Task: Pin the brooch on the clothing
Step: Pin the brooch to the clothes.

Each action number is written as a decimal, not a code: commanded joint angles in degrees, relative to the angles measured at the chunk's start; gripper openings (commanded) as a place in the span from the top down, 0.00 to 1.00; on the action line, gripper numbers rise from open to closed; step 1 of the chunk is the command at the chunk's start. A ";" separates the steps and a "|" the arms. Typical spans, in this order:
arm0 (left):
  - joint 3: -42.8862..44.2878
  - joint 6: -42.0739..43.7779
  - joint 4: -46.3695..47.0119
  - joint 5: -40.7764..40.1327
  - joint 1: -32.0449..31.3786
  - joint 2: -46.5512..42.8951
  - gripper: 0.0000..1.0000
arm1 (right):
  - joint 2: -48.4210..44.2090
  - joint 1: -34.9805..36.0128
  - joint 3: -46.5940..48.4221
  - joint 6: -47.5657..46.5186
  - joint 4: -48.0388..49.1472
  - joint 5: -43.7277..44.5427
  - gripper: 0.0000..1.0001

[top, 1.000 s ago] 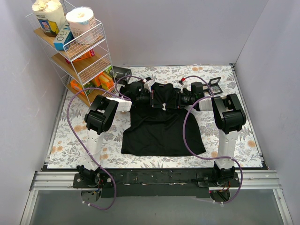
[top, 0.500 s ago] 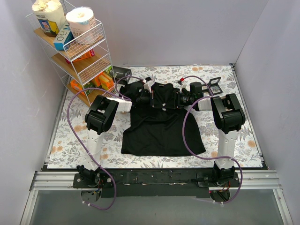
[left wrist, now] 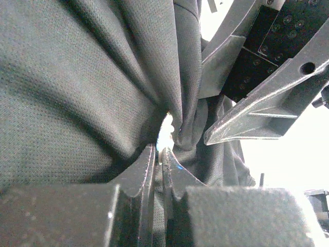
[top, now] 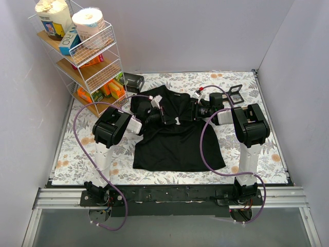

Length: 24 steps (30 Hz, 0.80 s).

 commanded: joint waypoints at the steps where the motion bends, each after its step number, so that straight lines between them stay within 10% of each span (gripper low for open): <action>1: -3.54 -1.63 7.39 -4.27 -0.18 -3.23 1.00 | -0.09 -0.20 -1.16 3.09 4.25 0.06 0.43; 24: -11.28 -3.56 21.62 -9.27 -0.35 -4.80 1.00 | 0.09 1.21 0.77 -1.39 -10.85 18.07 0.69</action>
